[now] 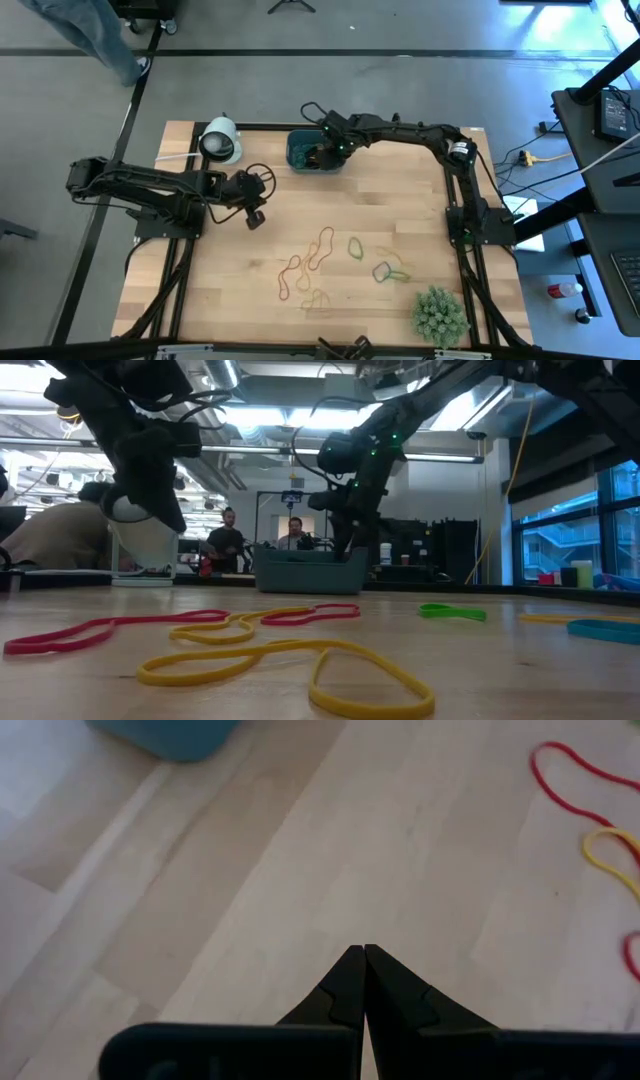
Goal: Pick and place rubber bands into bin
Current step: Put the black rubber band into the blue bin, then put the red rubber band into the blue bin
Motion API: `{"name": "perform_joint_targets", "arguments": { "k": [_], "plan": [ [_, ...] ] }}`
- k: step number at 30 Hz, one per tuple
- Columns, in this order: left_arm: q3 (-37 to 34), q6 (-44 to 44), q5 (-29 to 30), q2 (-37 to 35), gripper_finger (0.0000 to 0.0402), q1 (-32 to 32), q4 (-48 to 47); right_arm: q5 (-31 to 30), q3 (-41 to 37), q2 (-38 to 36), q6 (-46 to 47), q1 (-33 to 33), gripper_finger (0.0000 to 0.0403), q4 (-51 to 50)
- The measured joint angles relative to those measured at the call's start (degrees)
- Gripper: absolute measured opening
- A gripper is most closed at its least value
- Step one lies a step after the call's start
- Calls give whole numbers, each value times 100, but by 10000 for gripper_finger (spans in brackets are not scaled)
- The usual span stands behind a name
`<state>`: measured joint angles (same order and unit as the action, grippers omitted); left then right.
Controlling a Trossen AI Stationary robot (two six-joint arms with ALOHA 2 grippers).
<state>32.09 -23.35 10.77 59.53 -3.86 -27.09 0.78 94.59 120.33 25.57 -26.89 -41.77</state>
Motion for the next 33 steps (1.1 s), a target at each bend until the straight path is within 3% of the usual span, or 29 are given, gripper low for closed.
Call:
{"name": "perform_joint_targets", "arguments": {
  "k": [8,12,18,23,27,33],
  "plan": [
    [0,253,-491,0,2,0,-75,-28,0,-145,107,4,149,7],
    [0,303,-607,0,2,78,-179,-255,3,-456,118,24,111,52],
    [1,225,-516,0,2,516,-192,-268,4,-1004,118,332,11,26],
    [45,-177,-323,0,2,1010,-225,-412,-62,-1447,-29,937,14,97],
    [183,-486,-100,0,2,1451,-292,-935,-641,-1906,-26,1550,4,297],
    [423,-1007,381,17,2,2060,-312,-981,-2138,-2959,299,2466,6,1362]
  ]
}}
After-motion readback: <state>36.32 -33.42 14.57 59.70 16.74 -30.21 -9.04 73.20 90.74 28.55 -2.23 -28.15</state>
